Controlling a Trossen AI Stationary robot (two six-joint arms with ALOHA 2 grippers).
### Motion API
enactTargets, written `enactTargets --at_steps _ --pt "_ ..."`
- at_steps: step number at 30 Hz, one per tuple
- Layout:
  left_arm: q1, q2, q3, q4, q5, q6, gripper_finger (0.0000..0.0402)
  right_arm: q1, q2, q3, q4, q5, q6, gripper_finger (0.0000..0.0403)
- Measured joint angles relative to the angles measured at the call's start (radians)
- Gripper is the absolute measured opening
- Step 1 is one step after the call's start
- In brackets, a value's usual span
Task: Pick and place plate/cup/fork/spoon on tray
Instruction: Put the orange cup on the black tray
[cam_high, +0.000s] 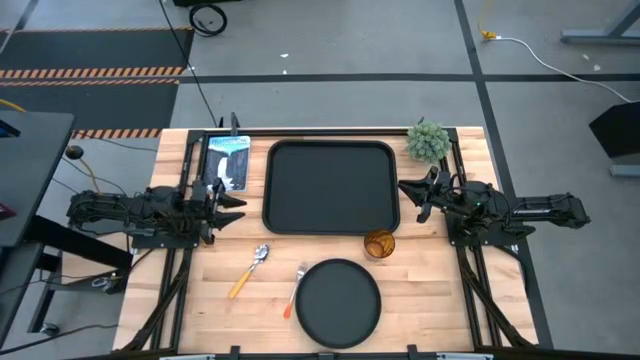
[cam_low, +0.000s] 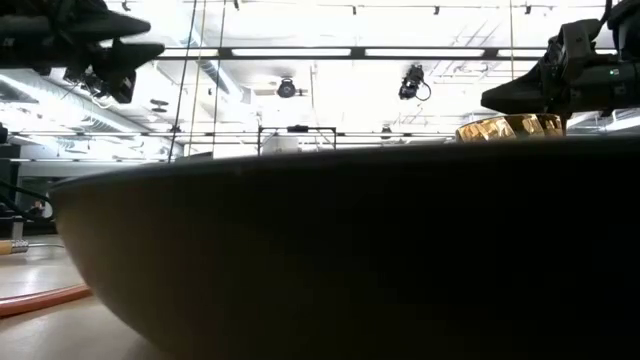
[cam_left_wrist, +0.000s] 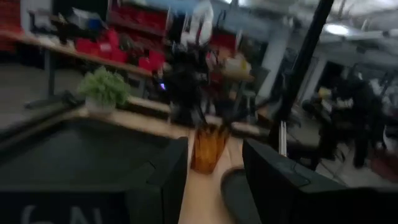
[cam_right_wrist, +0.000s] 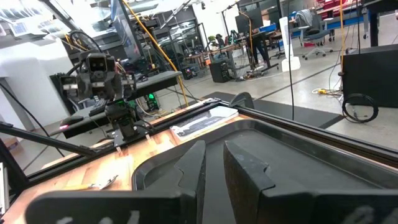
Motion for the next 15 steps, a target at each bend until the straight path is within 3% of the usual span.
enactTargets --at_steps 5,11,15 --pt "0.001 0.014 0.0 0.1 -0.227 -0.108 0.0163 0.0 0.0 0.0 0.016 0.0 0.0 0.0064" --pt "0.001 0.035 0.0 0.161 -0.57 -0.037 0.0163 0.004 0.0 0.0 0.053 -0.056 0.17 0.0064" --pt "0.001 0.034 0.0 0.173 -0.736 -0.016 0.0163 0.004 0.0 0.0 0.053 -0.148 0.153 0.0064"
